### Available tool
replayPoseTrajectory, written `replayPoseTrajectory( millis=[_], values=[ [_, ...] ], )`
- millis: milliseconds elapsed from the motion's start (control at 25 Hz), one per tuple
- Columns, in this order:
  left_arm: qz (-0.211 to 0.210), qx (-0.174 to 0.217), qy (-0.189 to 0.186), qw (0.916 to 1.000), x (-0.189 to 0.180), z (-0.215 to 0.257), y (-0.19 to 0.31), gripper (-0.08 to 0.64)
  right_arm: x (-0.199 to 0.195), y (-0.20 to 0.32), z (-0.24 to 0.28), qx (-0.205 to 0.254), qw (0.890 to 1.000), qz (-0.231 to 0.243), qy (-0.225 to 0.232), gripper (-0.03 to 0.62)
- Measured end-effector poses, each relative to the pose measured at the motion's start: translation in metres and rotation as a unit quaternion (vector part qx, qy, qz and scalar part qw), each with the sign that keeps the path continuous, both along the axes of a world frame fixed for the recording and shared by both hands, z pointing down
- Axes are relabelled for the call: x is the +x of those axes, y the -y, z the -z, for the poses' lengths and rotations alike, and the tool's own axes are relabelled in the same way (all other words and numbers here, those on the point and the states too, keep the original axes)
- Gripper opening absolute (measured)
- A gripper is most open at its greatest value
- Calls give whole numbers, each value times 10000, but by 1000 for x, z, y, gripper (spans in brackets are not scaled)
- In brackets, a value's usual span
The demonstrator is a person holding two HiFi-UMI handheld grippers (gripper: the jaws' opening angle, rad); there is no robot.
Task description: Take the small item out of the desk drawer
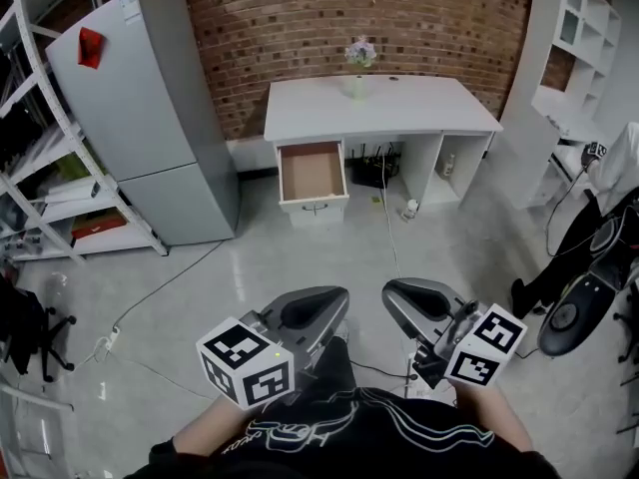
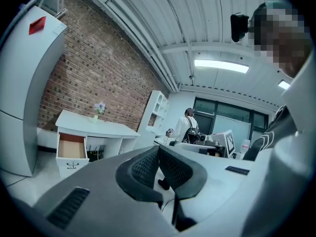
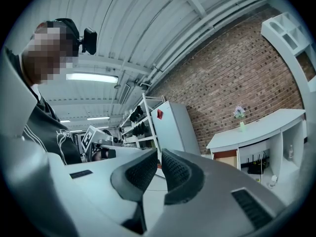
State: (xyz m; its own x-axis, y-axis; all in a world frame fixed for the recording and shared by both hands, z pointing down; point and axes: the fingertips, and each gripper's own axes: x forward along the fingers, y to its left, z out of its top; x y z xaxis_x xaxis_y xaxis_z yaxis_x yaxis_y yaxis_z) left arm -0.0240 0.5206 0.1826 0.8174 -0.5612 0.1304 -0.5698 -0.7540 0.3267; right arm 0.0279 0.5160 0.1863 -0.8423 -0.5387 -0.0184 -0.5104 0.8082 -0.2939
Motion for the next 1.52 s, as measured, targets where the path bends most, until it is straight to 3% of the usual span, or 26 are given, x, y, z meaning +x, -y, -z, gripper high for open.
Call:
replayPoseTrajectory(
  millis=[360,640,880,1040,1200,1520],
  values=[
    [-15,-342,-114,9993,3,-33,129,21,6,123,-31,-411,9991,-76,-55,55],
    [-23,-714,46,9974,0,-44,297,21,3,292,-38,-772,9969,-124,62,55],
    [-231,-534,185,9981,-1,-49,438,21,1,434,-43,-922,9956,-126,-47,55],
    [-296,-618,204,9974,-2,-66,514,21,3,509,-53,-1022,9945,-196,-151,55],
    [-307,-571,295,9975,-5,-90,560,23,6,547,-72,-1201,9921,-284,-248,55],
    [-373,-16,1174,9924,-21,-140,597,25,16,565,-110,-1504,9876,-316,-317,55]
  ],
)
